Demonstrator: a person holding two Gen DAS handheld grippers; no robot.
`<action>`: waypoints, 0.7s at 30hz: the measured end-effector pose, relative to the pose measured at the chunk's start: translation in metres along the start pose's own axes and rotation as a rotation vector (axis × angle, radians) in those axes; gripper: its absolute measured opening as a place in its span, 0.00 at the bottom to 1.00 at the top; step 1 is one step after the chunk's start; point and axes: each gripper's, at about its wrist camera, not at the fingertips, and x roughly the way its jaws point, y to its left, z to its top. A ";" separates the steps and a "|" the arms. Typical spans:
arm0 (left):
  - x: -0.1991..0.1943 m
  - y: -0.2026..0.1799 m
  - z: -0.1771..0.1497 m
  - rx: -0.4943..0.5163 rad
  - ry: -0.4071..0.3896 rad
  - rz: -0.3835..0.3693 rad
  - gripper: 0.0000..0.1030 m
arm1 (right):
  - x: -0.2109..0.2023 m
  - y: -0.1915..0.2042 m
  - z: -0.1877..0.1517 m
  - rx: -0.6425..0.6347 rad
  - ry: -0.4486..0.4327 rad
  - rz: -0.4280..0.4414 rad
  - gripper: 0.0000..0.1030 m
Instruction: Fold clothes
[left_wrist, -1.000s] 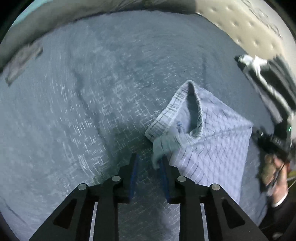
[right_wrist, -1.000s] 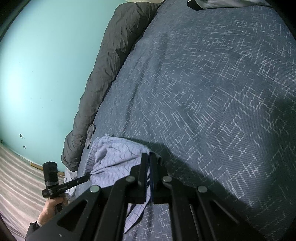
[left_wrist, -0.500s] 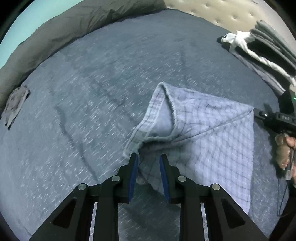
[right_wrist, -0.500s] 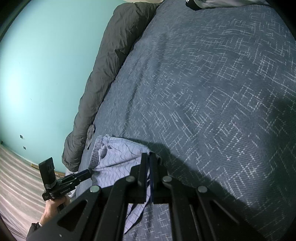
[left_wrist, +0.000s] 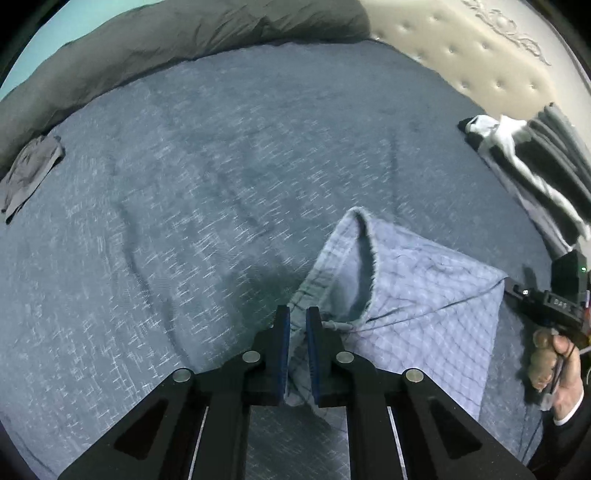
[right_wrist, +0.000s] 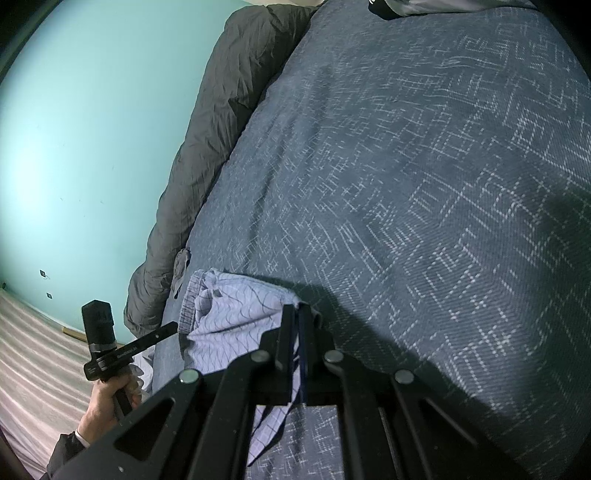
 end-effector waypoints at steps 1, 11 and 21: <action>-0.004 -0.002 0.000 0.004 -0.012 -0.005 0.10 | -0.001 0.000 0.000 0.001 0.000 0.000 0.02; 0.003 -0.045 -0.012 0.170 0.035 0.000 0.10 | -0.007 -0.002 0.001 0.003 -0.001 -0.001 0.02; 0.024 -0.008 0.007 0.032 0.004 0.047 0.03 | -0.006 -0.004 0.000 0.005 0.001 -0.002 0.02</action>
